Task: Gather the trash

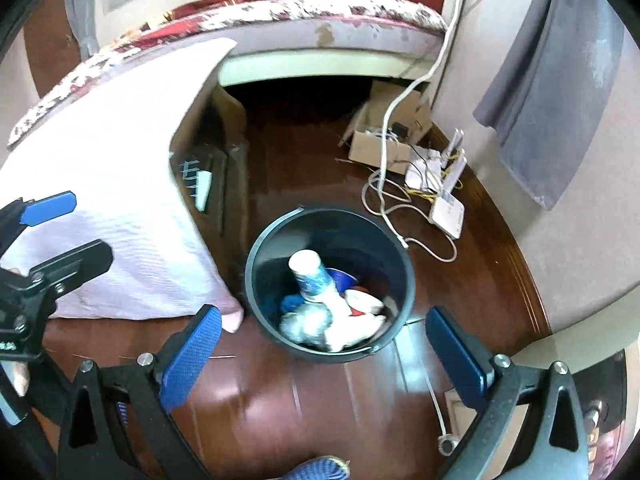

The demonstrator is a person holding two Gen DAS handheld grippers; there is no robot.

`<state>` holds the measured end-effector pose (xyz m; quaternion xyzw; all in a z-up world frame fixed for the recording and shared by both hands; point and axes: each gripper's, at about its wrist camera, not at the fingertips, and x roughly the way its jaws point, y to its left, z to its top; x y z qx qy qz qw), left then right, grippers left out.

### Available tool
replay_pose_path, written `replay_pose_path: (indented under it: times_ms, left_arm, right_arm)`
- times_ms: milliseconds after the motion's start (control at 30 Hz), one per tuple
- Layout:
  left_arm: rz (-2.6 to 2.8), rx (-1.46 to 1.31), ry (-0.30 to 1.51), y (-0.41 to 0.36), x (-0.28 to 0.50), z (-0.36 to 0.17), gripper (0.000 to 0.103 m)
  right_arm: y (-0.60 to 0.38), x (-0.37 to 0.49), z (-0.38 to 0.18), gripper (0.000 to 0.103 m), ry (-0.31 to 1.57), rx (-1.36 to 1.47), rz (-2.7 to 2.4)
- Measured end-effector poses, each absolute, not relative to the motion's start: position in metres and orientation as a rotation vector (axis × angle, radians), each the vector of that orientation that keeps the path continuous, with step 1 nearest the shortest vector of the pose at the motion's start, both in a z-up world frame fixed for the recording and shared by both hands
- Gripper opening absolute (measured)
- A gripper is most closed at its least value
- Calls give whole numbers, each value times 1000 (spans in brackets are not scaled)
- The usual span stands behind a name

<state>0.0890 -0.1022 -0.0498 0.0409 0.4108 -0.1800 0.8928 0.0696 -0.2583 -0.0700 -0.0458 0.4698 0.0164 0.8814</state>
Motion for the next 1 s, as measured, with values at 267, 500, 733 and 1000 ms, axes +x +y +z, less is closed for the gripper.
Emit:
replay_pose_path:
  times_ms: [267, 500, 733, 1000]
  left_arm:
    - [-319, 65, 787, -66, 55, -20, 102]
    - [-282, 57, 740, -47, 36, 2, 102]
    - [-274, 65, 689, -36, 14, 23, 102]
    - [-276, 62, 619, -29, -15, 48, 102]
  right_arm:
    - [-221, 36, -34, 103, 904, -72, 61]
    - [-198, 11, 4, 103, 843, -39, 70]
    - [-180, -15, 29, 103, 791, -57, 57]
    - [-166, -57, 62, 103, 696, -63, 24]
